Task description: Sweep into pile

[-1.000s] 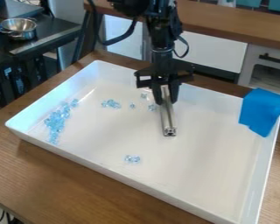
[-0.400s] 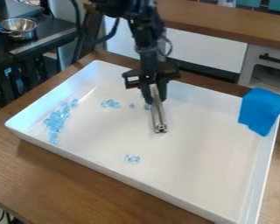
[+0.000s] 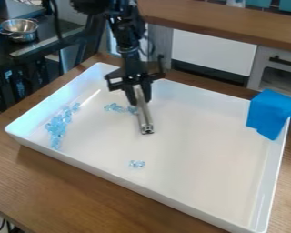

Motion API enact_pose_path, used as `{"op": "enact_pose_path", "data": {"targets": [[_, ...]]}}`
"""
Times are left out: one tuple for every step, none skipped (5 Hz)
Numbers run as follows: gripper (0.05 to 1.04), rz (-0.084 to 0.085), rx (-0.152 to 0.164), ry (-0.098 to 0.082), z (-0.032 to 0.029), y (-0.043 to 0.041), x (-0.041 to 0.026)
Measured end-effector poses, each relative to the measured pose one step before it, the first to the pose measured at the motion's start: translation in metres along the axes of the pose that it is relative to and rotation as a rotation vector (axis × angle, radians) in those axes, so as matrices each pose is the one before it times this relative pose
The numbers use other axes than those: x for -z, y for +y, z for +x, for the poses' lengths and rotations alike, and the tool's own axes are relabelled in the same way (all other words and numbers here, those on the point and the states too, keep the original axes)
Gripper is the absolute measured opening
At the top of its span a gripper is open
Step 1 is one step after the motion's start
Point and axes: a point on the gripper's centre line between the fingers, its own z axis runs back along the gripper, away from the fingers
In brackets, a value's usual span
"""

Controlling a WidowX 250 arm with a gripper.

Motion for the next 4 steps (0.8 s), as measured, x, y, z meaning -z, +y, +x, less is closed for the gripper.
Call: {"op": "enact_pose_path", "data": {"targets": [[0.313, 0.0356, -0.0531, 0.0023, 0.0023, 0.0269, -0.00352], [0.313, 0.0495, -0.0734, 0.0329, -0.00611, 0.01772, -0.00143], [0.313, 0.0404, -0.1615, 0.0438, -0.01098, 0.01672, -0.00162], [0.313, 0.0348, -0.0998, 0.0518, -0.00689, 0.00757, 0.00065]]}}
